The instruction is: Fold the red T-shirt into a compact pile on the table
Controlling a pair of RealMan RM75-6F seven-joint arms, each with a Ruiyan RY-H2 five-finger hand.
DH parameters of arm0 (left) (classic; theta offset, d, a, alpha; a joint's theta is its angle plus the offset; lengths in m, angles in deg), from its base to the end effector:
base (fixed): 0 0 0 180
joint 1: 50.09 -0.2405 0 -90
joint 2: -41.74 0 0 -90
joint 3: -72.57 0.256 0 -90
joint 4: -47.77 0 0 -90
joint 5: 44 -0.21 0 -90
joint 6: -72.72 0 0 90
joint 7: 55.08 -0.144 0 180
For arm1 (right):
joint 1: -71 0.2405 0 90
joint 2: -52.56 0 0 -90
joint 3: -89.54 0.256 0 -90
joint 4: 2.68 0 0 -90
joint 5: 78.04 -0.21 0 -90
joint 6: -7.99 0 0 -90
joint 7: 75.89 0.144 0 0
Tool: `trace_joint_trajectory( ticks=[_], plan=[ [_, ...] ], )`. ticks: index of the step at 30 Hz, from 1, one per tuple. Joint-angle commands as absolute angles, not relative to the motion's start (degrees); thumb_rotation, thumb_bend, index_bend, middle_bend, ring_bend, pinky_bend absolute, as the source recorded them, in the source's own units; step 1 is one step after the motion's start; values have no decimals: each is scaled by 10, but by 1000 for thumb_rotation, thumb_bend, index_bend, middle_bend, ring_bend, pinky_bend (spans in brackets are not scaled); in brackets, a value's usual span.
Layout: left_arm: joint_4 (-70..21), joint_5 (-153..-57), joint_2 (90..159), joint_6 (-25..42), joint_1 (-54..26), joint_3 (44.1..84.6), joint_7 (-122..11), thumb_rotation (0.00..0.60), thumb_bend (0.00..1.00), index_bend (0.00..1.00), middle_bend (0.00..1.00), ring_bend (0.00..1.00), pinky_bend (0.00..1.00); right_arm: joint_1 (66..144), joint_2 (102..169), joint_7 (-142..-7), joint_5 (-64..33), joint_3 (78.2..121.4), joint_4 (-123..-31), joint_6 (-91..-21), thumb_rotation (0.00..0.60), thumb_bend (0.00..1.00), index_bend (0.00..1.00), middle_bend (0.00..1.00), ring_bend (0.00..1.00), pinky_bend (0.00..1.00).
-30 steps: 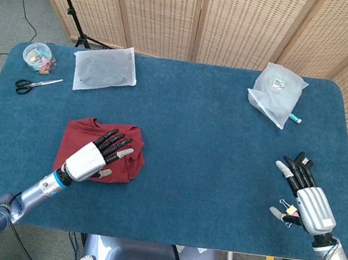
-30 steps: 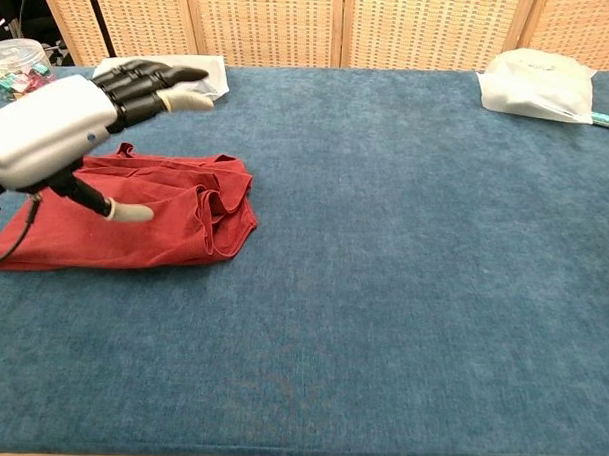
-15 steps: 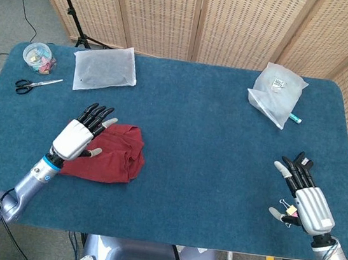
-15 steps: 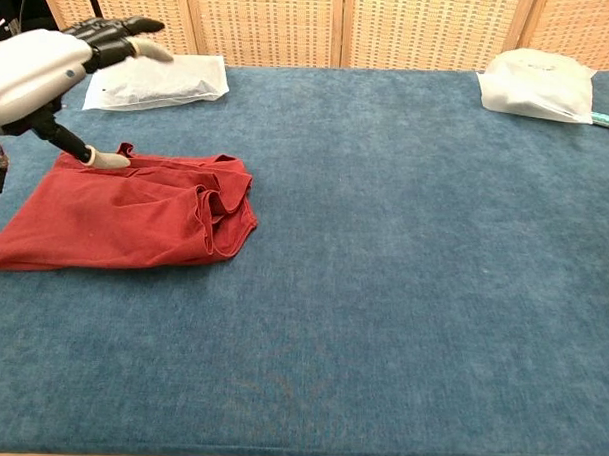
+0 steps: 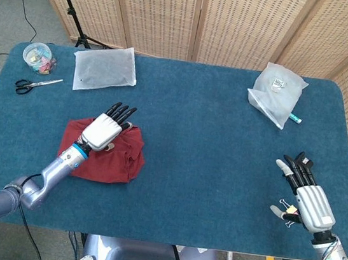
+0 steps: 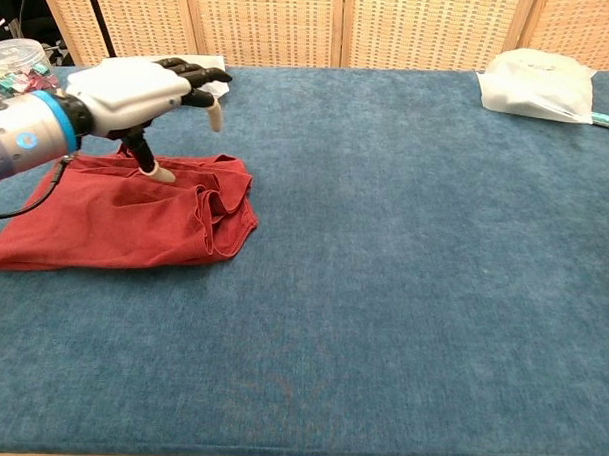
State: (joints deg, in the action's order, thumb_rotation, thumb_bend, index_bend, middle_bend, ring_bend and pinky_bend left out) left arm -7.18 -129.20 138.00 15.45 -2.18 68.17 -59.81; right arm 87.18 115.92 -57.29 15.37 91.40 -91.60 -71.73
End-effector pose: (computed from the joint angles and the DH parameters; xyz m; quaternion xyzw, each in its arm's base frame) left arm -0.1678 0.3916 -0.0249 -0.8052 -0.1975 -0.3660 0.4226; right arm -0.2743 -0.2348 0.1469 0.6405 -0.4100 0.4812 0.4360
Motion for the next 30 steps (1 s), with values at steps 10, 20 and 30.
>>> trace_joint_trajectory(
  ticks=[10, 20, 30],
  plan=[
    [-73, -1259, 1404, 225, 13, 665, -652, 600, 173, 364, 0, 0, 0, 875, 1161, -571, 142, 919, -911, -708, 600, 0, 0, 0, 0, 0],
    [-64, -1252, 1422, 245, 21, 667, -650, 600, 247, 417, 0, 0, 0, 877, 1161, -564, 134, 921, -906, -701, 600, 0, 0, 0, 0, 0],
    [-46, -1260, 1436, 245, 23, 673, -635, 600, 287, 511, 0, 0, 0, 876, 1160, -563, 135, 922, -906, -703, 600, 0, 0, 0, 0, 0]
  ],
)
